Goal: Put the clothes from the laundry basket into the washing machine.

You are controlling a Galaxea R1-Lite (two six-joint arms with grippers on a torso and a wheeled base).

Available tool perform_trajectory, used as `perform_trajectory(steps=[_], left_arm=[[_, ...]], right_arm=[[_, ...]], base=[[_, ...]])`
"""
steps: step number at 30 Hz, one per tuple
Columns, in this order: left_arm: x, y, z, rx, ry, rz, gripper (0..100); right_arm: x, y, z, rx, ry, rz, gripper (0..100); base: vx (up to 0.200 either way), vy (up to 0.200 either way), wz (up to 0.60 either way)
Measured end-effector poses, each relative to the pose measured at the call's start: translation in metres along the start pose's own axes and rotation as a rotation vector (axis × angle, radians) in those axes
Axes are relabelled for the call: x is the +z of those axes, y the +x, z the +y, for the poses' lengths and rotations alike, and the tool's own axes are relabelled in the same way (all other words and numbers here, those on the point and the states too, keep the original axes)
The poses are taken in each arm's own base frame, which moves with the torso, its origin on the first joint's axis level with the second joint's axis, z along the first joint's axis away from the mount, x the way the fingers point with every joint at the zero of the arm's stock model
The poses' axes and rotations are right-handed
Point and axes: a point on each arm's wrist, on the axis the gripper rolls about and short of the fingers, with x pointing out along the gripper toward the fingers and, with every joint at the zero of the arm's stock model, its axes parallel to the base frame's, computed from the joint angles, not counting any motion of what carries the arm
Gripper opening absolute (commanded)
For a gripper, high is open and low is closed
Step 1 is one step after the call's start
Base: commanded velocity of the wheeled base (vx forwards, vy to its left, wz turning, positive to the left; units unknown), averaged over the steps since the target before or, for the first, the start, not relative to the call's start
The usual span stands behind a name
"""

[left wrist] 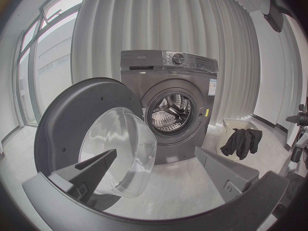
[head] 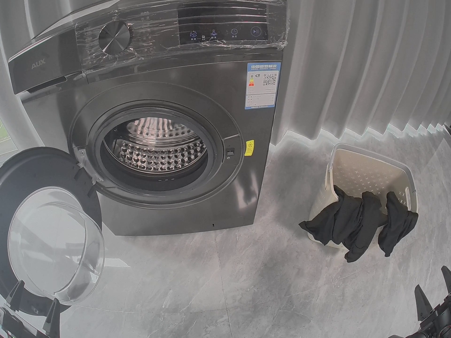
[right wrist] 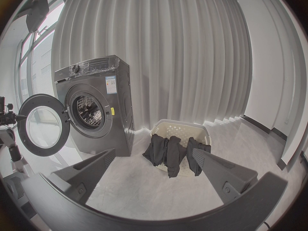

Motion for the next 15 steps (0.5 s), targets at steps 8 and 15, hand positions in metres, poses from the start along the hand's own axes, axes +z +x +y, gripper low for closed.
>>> perform_trajectory(steps=[8, 15], left_arm=[[0.0, 0.0, 0.0, 0.001, 0.0, 0.0, 100], [0.0, 0.0, 0.0, 0.001, 0.0, 0.0, 100]], right_arm=[[0.0, 0.0, 0.0, 0.001, 0.0, 0.001, 100], [0.0, 0.0, 0.0, 0.0, 0.0, 0.001, 100]], base=[[0.0, 0.0, 0.0], [0.143, 0.0, 0.0]])
